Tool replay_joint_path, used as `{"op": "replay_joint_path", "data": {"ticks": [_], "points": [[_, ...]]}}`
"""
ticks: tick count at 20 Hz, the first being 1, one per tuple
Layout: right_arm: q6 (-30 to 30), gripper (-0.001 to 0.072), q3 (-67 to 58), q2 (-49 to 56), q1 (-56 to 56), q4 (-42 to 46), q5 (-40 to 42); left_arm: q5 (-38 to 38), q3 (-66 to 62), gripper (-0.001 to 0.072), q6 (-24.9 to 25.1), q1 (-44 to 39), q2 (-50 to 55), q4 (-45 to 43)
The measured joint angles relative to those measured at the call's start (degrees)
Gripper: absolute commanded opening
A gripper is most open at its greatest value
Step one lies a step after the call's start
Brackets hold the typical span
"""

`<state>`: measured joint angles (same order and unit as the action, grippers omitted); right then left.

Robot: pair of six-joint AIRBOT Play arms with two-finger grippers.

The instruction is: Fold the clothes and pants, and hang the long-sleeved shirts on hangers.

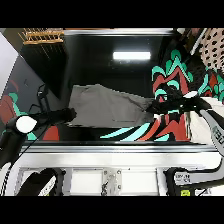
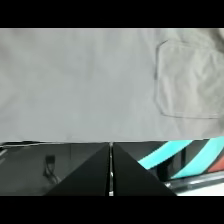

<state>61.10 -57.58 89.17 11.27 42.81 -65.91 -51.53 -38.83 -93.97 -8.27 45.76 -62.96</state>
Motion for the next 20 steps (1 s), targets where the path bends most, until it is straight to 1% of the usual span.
{"op": "replay_joint_path", "data": {"ticks": [4, 8, 11, 14, 17, 20], "points": [[10.7, 0.0022, -5.4, -6.5, 1.3, 15.2, -8.5, 2.7, -5.7, 0.0004, 0.1, -8.3, 11.0, 0.0], [17.4, 0.0022, -12.5, -11.1, 1.0, 23.7, -18.4, 6.9, -15.0, 0.0004, 0.1, -18.5, 26.2, 0.0], [20.8, 0.0022, -17.4, -13.1, -0.1, 26.5, -24.7, 8.7, -24.0, 0.0004, 0.1, -24.9, 37.9, 0.2], [23.5, 0.0022, -21.1, -14.1, -2.4, 28.5, -28.8, 9.2, -34.1, 0.0003, 0.1, -29.9, 48.3, 0.2], [24.9, 0.0022, -24.0, -14.5, -5.5, 29.3, -31.6, 8.8, -43.0, 0.0004, 0.1, -33.2, 56.5, 0.2], [26.2, 0.0023, -26.9, -14.7, -8.7, 29.7, -33.2, 6.0, -50.4, 0.0003, 0.1, -34.8, 63.4, 0.2]]}}
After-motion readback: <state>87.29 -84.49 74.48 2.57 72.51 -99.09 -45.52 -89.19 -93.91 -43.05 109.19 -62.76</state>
